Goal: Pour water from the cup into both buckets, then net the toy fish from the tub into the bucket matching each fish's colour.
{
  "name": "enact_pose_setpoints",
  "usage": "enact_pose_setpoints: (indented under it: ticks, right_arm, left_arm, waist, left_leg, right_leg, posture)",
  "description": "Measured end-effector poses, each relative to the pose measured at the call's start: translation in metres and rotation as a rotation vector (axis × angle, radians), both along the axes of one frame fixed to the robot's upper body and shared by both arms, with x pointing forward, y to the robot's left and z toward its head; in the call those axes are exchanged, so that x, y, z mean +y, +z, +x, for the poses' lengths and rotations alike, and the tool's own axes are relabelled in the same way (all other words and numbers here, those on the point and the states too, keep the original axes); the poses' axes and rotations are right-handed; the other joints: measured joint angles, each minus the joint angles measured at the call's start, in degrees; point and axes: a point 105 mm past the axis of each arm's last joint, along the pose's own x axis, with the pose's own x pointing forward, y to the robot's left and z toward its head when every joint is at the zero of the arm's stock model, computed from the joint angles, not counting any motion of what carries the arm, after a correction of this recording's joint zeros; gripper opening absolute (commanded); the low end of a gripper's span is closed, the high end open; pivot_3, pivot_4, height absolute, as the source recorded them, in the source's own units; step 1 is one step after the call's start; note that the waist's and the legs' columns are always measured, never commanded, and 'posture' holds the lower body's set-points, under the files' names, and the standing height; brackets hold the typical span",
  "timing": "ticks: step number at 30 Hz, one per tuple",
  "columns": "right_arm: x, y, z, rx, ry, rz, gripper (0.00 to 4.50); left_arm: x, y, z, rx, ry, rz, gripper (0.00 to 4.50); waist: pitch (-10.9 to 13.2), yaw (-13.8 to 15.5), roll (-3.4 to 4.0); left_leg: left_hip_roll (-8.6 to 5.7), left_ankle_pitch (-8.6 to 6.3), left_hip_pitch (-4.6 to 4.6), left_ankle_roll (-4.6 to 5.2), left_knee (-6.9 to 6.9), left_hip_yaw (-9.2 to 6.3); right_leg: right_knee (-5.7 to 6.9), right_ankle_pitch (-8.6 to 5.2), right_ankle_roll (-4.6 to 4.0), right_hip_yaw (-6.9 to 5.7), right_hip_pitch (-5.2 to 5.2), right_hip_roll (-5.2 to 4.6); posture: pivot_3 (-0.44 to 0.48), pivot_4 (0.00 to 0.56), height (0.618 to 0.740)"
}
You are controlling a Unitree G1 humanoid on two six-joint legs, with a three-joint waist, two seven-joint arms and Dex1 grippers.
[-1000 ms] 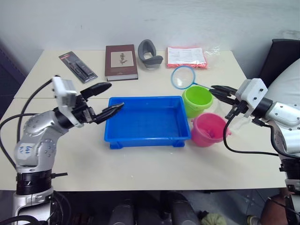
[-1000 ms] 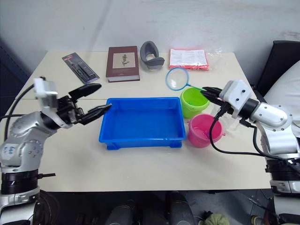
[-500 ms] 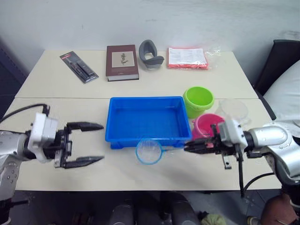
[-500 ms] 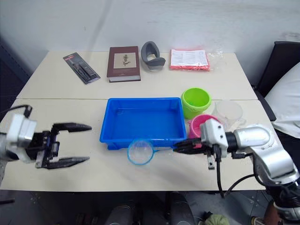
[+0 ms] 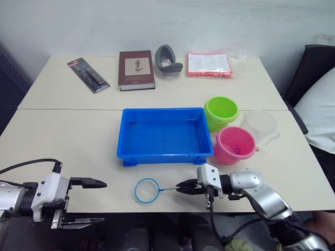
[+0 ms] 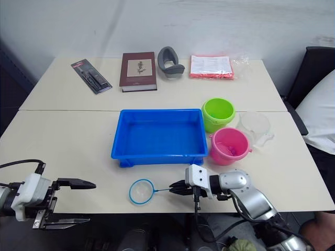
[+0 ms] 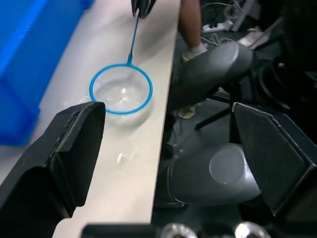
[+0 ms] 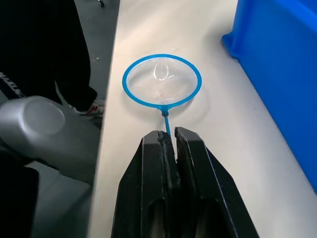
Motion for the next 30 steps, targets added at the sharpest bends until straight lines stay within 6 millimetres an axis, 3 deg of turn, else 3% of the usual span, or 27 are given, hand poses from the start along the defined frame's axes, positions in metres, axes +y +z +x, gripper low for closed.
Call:
enact_pose_setpoints:
  ticks: [5,8,13,15,19,23,26,30]
  right_arm:
    - [0.01,-0.009,0.003,-0.003,0.035,0.005,0.0]
    - [0.018,-0.015,0.005,0.044,0.025,0.023,1.21]
    - [0.013,-0.017,0.003,0.056,0.043,-0.002,3.82]
    - [0.006,-0.014,0.0,0.059,0.064,-0.013,4.45]
    - [-0.011,0.018,0.001,0.053,0.045,0.041,4.45]
    - [-0.058,0.052,-0.009,0.034,-0.019,0.043,4.45]
    - [-0.088,0.07,-0.014,-0.036,-0.079,0.116,4.45]
    - [-0.142,0.079,-0.02,-0.085,-0.181,0.029,4.45]
  left_arm:
    - [-0.001,-0.001,-0.001,0.01,0.01,0.0,4.43]
    - [-0.004,0.001,0.004,-0.027,0.035,-0.028,4.5]
    - [-0.013,0.01,0.01,-0.075,0.067,-0.073,4.5]
    - [-0.011,0.006,0.01,-0.064,0.084,-0.055,4.5]
    - [-0.003,-0.006,0.007,-0.042,0.159,-0.023,4.5]
    - [0.017,-0.034,-0.006,-0.006,0.297,0.057,4.5]
    - [0.033,-0.033,-0.002,-0.06,0.372,0.099,4.5]
    - [0.045,-0.028,0.006,-0.116,0.454,0.106,4.5]
  waist:
    - [0.0,-0.3,-0.02]
    - [0.0,-0.3,0.01]
    - [0.0,-0.3,-0.01]
    - [0.0,-0.3,-0.01]
    - [0.0,-0.3,0.06]
    - [0.0,0.0,-0.02]
    - [0.0,0.9,-0.03]
    - [0.0,1.9,0.01]
  left_leg:
    - [0.0,-0.02,-0.02,0.0,0.0,0.0]
    - [0.0,-0.02,-0.01,0.0,-0.01,0.01]
    - [-0.02,-0.03,-0.02,0.01,0.0,-0.01]
    - [-0.02,-0.03,-0.02,0.01,0.0,-0.01]
    - [0.0,-0.05,-0.03,0.02,0.0,-0.02]
    - [0.03,-0.22,-0.06,0.12,-0.03,-0.05]
    - [0.02,-0.42,-0.02,0.49,0.0,-0.03]
    - [0.0,-0.43,0.04,0.57,0.0,0.0]
  right_leg:
    - [-0.02,0.0,0.0,-0.02,-0.01,0.01]
    - [0.01,0.0,0.0,-0.01,-0.01,0.01]
    - [-0.01,0.01,0.01,0.0,0.0,-0.01]
    - [-0.01,0.01,0.01,-0.02,0.0,0.0]
    - [-0.02,0.01,0.01,-0.01,-0.01,0.01]
    - [-0.2,0.0,0.0,-0.07,0.01,0.03]
    - [-0.22,0.01,0.02,-0.06,0.08,0.02]
    - [-0.23,0.03,0.05,-0.02,0.15,-0.02]
  posture:
    - [0.0,0.15,0.74]
    - [0.0,0.15,0.74]
    - [0.0,0.15,0.74]
    - [0.0,0.15,0.74]
    - [0.0,0.15,0.74]
    - [0.0,0.15,0.74]
    - [0.0,0.15,0.74]
    - [0.0,0.15,0.74]
